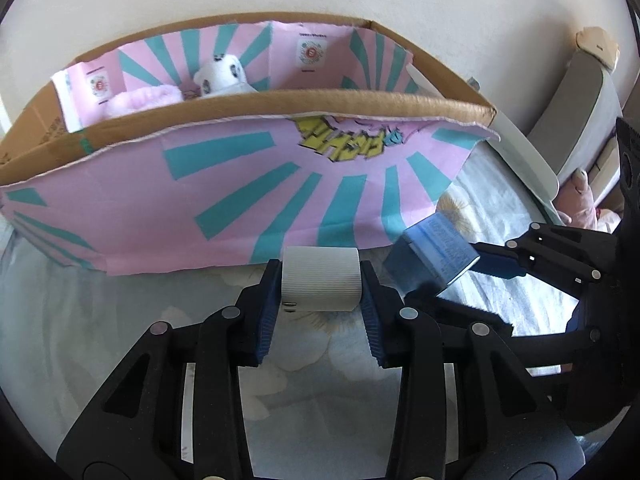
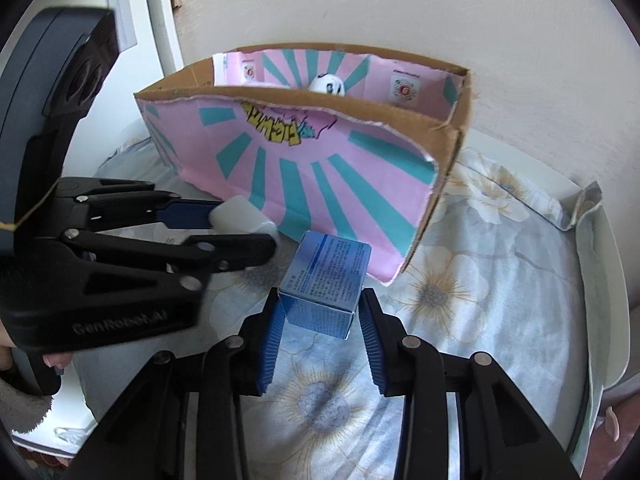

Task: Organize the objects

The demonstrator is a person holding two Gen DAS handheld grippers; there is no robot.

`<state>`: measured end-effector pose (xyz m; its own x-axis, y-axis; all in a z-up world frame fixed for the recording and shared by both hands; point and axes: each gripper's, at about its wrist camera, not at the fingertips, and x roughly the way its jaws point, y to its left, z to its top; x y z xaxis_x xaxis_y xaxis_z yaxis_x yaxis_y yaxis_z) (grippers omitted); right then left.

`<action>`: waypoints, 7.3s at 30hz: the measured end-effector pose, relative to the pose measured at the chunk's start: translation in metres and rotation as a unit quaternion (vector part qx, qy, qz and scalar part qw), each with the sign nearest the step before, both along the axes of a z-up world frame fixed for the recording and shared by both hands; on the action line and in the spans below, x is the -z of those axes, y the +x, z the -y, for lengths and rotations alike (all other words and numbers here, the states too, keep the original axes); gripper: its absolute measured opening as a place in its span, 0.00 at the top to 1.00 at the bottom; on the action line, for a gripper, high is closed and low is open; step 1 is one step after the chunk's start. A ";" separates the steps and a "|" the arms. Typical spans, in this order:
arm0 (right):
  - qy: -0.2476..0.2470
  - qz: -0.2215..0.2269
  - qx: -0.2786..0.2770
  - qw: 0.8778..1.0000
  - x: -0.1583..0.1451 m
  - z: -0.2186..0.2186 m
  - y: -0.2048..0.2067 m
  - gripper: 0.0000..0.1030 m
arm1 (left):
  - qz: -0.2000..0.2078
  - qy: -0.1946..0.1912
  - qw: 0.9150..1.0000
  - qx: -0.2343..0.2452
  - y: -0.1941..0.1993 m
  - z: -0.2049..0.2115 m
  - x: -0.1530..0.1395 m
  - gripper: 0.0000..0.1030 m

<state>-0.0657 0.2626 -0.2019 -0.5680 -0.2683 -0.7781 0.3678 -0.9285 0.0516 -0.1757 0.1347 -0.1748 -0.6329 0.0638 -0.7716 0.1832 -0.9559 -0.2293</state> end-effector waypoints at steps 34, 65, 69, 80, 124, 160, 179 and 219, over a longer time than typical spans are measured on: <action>-0.011 -0.088 0.181 0.980 -0.166 0.059 0.033 0.67 | -0.059 0.010 0.998 -0.032 0.106 0.141 -0.169 0.67; 0.019 0.074 0.122 0.990 -0.111 0.029 -0.119 0.67 | 0.067 0.042 0.997 0.021 -0.096 0.196 -0.091 0.67; 0.023 0.092 0.114 0.989 -0.098 0.027 -0.131 0.67 | 0.091 0.037 0.995 0.024 -0.110 0.197 -0.072 0.67; 0.032 0.127 0.096 0.987 -0.072 0.028 -0.146 0.67 | 0.127 0.034 0.991 0.038 -0.126 0.188 -0.043 0.67; -0.001 0.025 0.206 0.978 -0.173 0.022 -0.067 0.01 | -0.021 -0.024 0.999 -0.035 0.005 0.174 -0.193 0.00; -0.004 -0.048 0.254 0.966 -0.184 0.037 0.032 0.01 | -0.044 -0.022 0.992 -0.112 0.132 0.147 -0.187 0.00; 0.002 -0.045 0.255 0.966 -0.181 0.036 0.028 0.01 | -0.048 -0.027 0.993 -0.104 0.125 0.146 -0.185 0.00; 0.002 -0.048 0.256 0.966 -0.179 0.036 0.027 0.01 | -0.052 -0.046 0.990 -0.125 0.129 0.150 -0.183 0.00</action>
